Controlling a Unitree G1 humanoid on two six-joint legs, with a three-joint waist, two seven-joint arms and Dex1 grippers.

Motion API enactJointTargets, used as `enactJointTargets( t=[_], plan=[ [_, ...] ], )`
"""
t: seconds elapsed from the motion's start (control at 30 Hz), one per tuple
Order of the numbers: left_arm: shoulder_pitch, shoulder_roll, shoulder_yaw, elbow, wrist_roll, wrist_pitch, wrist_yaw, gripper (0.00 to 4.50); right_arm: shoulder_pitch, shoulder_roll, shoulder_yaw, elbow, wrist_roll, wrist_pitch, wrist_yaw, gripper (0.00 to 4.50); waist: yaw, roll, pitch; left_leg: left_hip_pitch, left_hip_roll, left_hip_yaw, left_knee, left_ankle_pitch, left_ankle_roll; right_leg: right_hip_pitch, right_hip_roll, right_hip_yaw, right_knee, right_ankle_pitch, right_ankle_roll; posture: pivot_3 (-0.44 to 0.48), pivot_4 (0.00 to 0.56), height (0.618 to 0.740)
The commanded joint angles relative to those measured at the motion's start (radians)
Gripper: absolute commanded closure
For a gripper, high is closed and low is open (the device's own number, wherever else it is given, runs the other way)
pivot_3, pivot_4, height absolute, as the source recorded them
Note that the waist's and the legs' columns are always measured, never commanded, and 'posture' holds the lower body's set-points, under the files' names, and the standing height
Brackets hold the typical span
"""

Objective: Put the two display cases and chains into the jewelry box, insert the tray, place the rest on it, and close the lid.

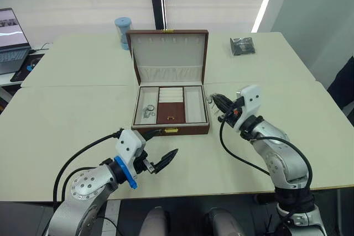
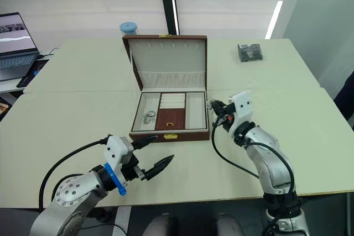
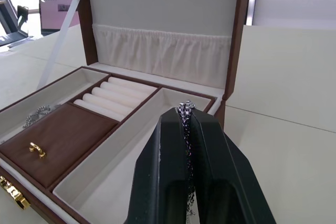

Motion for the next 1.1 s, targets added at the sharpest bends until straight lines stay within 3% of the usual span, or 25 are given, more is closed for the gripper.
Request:
enactJointTargets(
  t=[0.03,0.3,0.6,1.1],
  plan=[
    [0.036,-0.022,0.037,-0.011,0.011,-0.063,0.025,0.0,-0.059,0.02,0.018,0.006,0.027,0.002,0.017,4.48,0.0,0.0,0.0,0.0,0.0,0.0,0.0,0.0,0.0,0.0,0.0,0.0,0.0,0.0,0.0,0.0,0.15,0.74],
    [0.117,-0.054,0.056,0.042,0.045,-0.162,0.042,0.0,-0.156,0.082,0.065,0.1,0.027,0.013,0.023,4.48,-0.001,0.0,0.0,-0.001,0.0,0.0,0.0,0.0,0.0,-0.001,0.0,0.0,0.0,0.0,0.0,0.0,0.15,0.74],
    [0.196,-0.081,0.056,-0.026,0.068,-0.169,0.103,0.0,-0.186,0.129,0.093,0.187,0.023,-0.013,0.033,4.48,-0.001,0.0,0.0,-0.001,0.0,0.0,0.0,0.0,0.0,-0.002,0.0,0.0,0.0,0.0,0.0,0.0,0.15,0.74],
    [0.125,-0.07,0.052,-0.059,0.044,-0.067,0.148,0.0,-0.176,0.139,0.054,0.242,0.016,-0.058,0.0,4.48,-0.001,0.0,0.0,-0.001,0.0,0.001,0.0,0.0,0.0,-0.003,0.0,0.0,0.0,0.0,0.0,0.0,0.15,0.74]
  ],
)
